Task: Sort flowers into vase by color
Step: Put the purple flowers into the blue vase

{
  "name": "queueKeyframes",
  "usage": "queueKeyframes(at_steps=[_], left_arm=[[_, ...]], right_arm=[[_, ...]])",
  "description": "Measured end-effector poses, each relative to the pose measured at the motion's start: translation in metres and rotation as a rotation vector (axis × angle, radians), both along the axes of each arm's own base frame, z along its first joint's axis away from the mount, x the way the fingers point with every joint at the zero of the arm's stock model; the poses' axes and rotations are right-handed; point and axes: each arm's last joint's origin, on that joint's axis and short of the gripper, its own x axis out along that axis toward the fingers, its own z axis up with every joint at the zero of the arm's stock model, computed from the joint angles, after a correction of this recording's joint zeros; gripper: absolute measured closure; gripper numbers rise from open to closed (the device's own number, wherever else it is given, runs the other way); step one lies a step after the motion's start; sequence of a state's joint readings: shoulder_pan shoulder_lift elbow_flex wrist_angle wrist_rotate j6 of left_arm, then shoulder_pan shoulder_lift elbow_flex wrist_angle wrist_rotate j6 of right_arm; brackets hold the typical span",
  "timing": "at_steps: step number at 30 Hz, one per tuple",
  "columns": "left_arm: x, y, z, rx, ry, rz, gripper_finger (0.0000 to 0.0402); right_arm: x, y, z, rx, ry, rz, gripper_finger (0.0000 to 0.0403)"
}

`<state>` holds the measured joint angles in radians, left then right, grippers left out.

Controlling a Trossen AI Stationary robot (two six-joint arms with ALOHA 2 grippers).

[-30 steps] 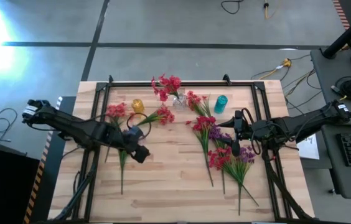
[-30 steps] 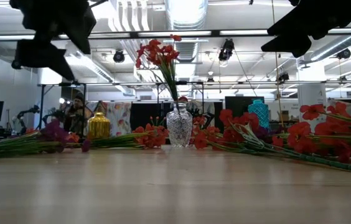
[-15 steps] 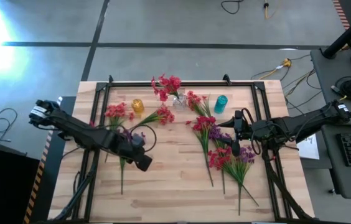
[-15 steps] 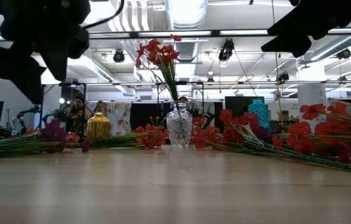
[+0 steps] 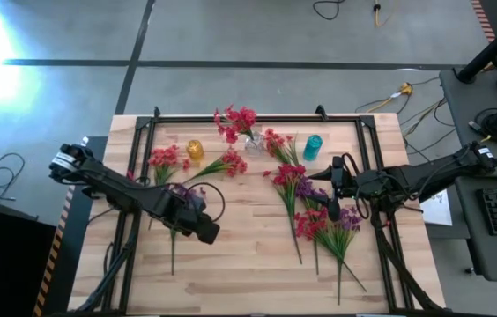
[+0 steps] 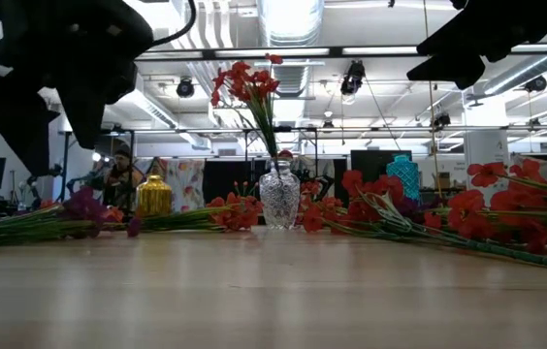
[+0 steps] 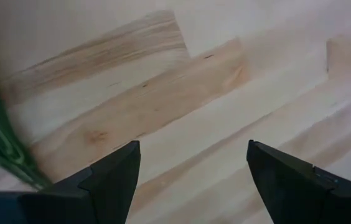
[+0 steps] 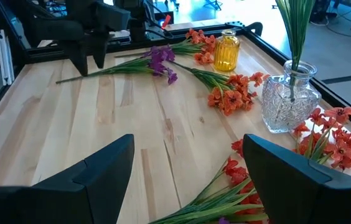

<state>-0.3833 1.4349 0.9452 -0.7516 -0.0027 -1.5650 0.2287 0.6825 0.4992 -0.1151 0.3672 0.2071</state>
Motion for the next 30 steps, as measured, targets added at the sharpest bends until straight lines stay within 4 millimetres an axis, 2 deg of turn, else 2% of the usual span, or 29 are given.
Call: queueKeyframes(at_steps=[4,7,10,17,23,30], left_arm=[[0.005,-0.004,0.01,0.096,0.152,0.005,0.0121],[0.008,-0.009,0.01,0.157,0.294,0.021,0.0127],[0.014,-0.018,0.006,0.185,0.344,0.003,0.0135],[0.022,-0.028,-0.005,0.202,0.375,-0.008,0.0161],[0.017,-0.038,-0.006,0.206,0.378,0.023,0.0168],[0.01,-0.05,-0.006,0.237,0.353,0.071,0.0168]], right_arm=[[0.0,0.0,0.0,-0.016,0.003,0.006,0.0113],[0.0,0.0,0.0,-0.024,0.004,0.009,0.0113],[0.0,0.0,0.0,-0.038,0.007,0.014,0.0113],[0.0,0.0,0.0,-0.06,0.009,0.022,0.0113],[0.0,0.0,0.001,-0.07,0.004,0.026,0.0113],[0.003,0.001,0.01,-0.113,-0.078,0.046,0.0113]])
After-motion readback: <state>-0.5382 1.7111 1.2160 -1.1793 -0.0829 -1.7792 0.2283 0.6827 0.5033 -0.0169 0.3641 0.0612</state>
